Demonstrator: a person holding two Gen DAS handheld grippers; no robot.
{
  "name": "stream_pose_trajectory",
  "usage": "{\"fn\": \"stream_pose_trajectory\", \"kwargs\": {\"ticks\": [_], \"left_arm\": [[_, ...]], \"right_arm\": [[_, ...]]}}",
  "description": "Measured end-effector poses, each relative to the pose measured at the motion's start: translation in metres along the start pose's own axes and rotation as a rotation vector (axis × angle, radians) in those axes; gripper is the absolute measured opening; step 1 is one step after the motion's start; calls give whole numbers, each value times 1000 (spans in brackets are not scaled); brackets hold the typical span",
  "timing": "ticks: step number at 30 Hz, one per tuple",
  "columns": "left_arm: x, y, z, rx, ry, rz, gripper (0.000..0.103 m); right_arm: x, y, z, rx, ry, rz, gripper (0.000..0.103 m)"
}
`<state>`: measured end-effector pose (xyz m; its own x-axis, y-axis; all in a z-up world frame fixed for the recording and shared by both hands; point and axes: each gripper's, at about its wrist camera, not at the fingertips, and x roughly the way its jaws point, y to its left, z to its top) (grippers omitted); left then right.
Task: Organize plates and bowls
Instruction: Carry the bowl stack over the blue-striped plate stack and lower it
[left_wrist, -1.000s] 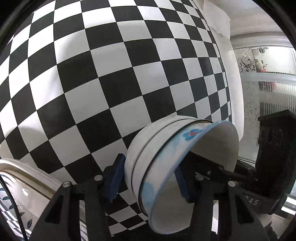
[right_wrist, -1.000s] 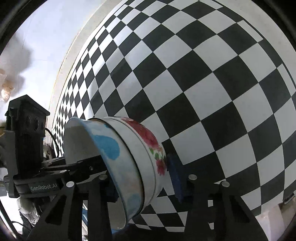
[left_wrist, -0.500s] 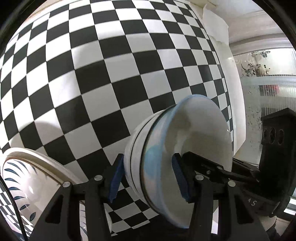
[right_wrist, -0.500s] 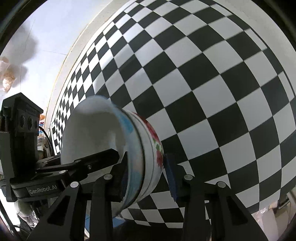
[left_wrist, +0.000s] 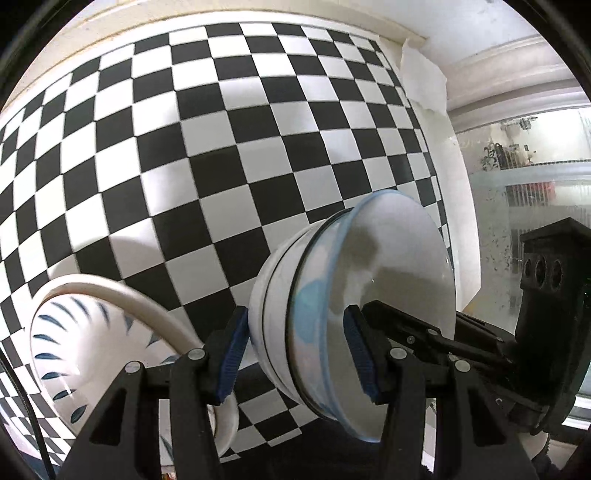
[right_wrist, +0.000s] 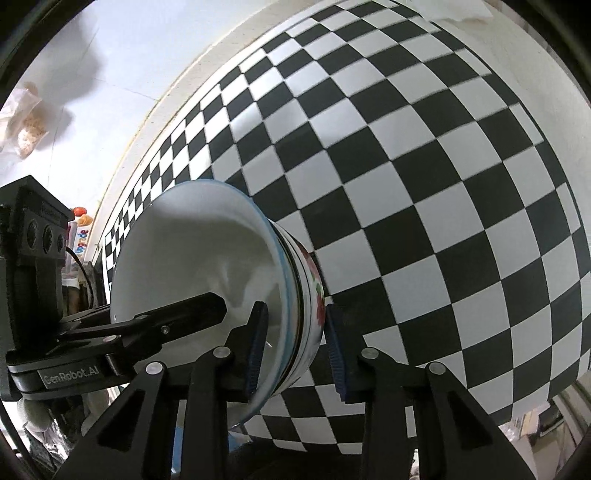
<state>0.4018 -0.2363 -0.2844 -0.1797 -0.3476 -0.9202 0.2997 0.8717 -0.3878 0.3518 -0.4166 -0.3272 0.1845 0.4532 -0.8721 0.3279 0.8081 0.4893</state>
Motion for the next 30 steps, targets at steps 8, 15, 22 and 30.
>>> {"fn": "stream_pose_trajectory", "kwargs": {"ticks": [8,15,22,30], "left_arm": [[-37,18,-16,-37,-75,-3,49],[-62,47,-38,-86,-125,10,49],[-77,81,-63,-164,-157,23,49],[-83,116,-86,-245,-180,24,49]], "right_arm": [[-9,39,-7,-71,-7,2,34],[-4,79,-19,-143,1,9,34],[11,116,-36,-217,28,20,34],[37,150,-49,-292,72,25,33]]}}
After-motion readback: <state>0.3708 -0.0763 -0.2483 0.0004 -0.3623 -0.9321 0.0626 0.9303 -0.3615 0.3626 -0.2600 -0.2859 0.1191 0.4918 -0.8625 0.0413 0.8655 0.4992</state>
